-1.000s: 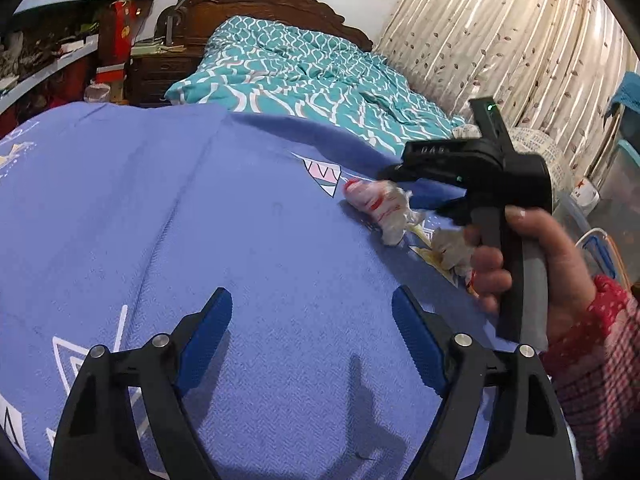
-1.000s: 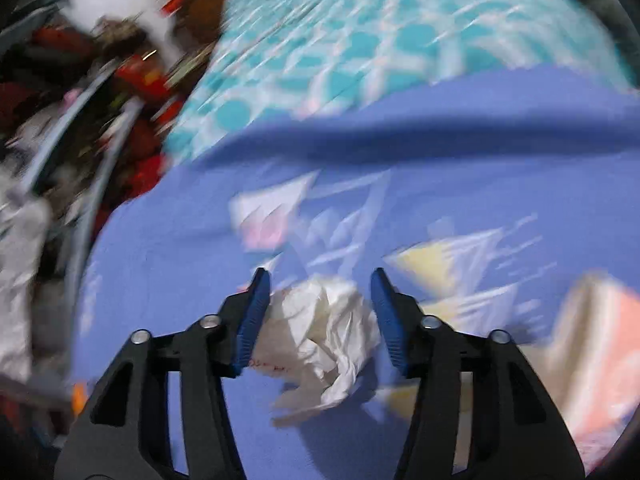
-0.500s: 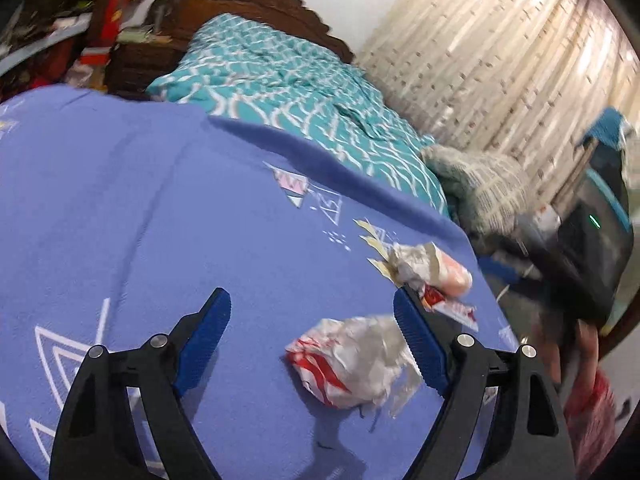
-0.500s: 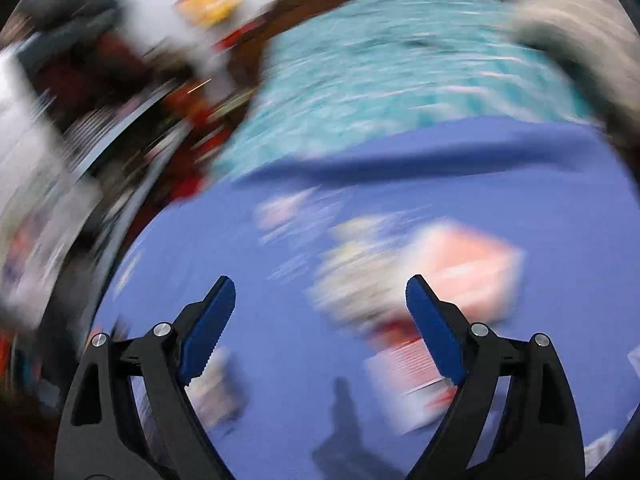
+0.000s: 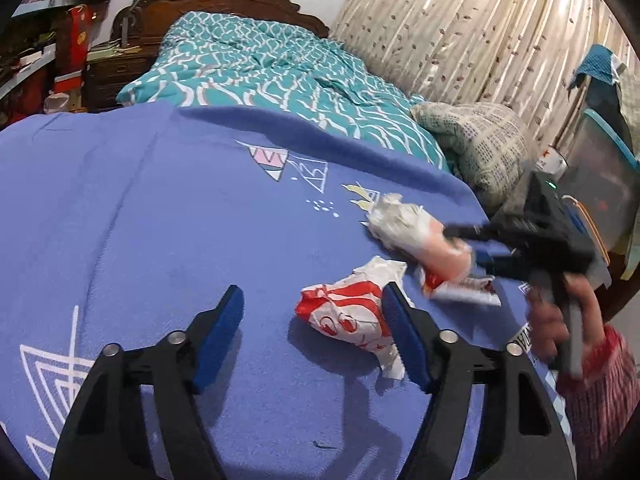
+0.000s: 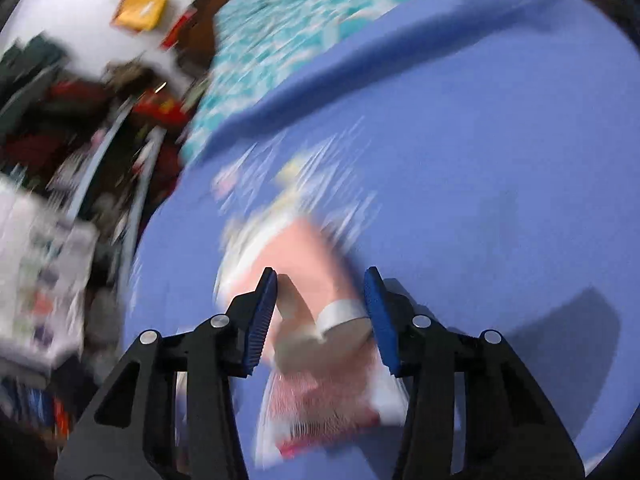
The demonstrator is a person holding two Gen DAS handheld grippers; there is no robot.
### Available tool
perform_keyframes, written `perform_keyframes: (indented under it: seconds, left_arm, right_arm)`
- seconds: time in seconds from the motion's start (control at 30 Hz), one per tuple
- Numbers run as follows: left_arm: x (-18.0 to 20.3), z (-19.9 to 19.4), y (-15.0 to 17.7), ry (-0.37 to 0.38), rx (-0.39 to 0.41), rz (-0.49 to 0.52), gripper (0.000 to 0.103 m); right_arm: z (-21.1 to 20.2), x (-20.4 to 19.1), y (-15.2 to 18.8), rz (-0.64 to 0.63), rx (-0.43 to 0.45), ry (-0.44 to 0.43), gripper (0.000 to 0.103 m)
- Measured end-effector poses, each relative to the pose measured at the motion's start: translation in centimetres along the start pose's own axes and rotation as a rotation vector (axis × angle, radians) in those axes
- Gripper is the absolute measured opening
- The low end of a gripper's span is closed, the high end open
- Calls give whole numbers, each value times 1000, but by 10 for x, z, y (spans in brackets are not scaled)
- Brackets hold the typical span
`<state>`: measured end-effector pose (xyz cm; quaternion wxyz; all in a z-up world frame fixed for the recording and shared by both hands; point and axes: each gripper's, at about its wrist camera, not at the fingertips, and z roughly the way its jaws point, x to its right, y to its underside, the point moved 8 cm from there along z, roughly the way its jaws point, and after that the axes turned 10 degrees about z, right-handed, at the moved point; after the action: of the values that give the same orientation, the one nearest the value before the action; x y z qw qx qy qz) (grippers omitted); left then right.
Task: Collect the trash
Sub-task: 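Grasp the pink paper cup with the right tool while the left tool reaches the red-white wrapper, then grasp the red-white packet with the left tool while the right tool lifts the cup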
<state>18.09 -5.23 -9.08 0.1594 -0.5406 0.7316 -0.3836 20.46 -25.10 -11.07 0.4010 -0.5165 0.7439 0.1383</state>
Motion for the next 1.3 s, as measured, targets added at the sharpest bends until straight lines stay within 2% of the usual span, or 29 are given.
perform_keyframes:
  seconds: [0.1, 0.17, 0.23, 0.27, 0.33, 0.4, 0.47, 0.57, 0.7, 0.83, 0.87, 1.0, 1.07, 1.23, 1.27, 1.3]
  left_arm:
    - [3, -2, 0, -8, 8, 21, 67]
    - [4, -3, 1, -8, 12, 27, 65]
    - [6, -4, 0, -9, 16, 34, 65]
    - [7, -5, 0, -9, 19, 39, 65]
    - [9, -7, 0, -11, 24, 51, 65]
    - [13, -8, 0, -14, 31, 71, 66]
    - [15, -9, -1, -21, 37, 85, 67]
    - [15, -10, -1, -39, 27, 80, 68]
    - [12, -23, 2, -8, 20, 12, 67]
    - [19, -46, 10, 8, 20, 11, 67]
    - [24, -53, 12, 20, 19, 15, 67]
    - [48, -67, 23, 88, -11, 36, 67]
    - [65, -63, 34, 145, -60, 52, 66]
    - [94, -35, 55, 235, -163, 54, 65]
    - [98, -28, 57, 248, -181, 57, 65]
    - [101, -21, 61, 257, -201, 57, 63]
  right_arm:
    - [-11, -20, 65, -52, -46, -78, 49]
    - [-22, -28, 95, -76, -50, -113, 50]
    - [-38, -27, 114, -105, -12, -107, 51]
    - [-44, -27, 118, -119, 21, -83, 55]
    - [-57, -22, 124, -121, 102, -47, 59]
    - [-69, -13, 118, -88, 164, -47, 60]
    - [-92, 10, 111, -49, 209, -50, 60]
    - [-109, 37, 124, -8, 254, -23, 61]
    - [-115, 51, 136, 8, 273, -12, 61]
    - [-111, 43, 141, -13, 292, -14, 61]
    - [-114, 42, 141, -17, 299, -9, 63]
    - [-123, 39, 128, -38, 350, 17, 80]
    - [-121, 34, 125, -72, 353, 25, 86]
    - [-85, 22, 119, -151, 319, 118, 86]
    - [-78, 24, 119, -151, 307, 131, 86]
    - [-70, 28, 119, -145, 294, 134, 79]
